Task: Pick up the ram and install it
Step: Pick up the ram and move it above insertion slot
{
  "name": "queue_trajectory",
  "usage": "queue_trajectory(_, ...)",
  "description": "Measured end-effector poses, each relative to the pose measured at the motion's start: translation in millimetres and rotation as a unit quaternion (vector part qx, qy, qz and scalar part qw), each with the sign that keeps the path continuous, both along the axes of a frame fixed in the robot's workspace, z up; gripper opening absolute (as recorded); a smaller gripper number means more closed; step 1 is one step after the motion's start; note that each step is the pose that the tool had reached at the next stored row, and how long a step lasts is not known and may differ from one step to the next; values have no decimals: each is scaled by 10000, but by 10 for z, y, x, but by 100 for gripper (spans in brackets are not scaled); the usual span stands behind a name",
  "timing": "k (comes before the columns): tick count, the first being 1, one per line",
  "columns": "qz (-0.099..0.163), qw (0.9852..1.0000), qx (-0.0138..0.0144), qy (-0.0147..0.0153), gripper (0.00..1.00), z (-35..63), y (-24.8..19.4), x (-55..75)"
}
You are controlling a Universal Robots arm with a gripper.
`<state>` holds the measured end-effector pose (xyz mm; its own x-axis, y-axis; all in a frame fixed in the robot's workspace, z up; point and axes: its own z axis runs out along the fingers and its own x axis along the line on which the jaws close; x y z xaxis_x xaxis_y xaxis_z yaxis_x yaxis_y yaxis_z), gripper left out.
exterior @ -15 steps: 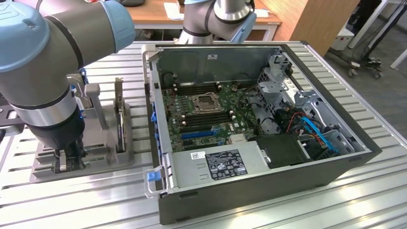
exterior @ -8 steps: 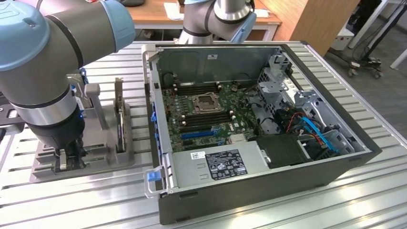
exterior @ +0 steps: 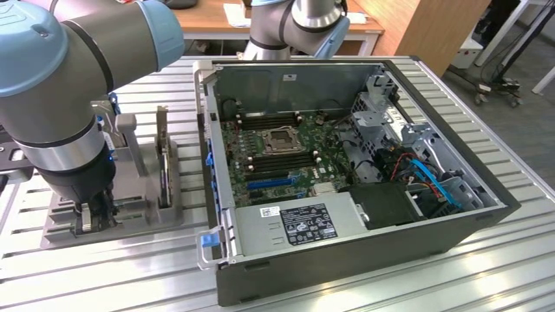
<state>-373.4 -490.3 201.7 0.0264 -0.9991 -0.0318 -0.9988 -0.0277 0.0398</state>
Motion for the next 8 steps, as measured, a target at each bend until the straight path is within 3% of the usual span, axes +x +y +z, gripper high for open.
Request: queue_trajectory(8, -1, 10000, 2, 0, 26, -5, 0, 27)
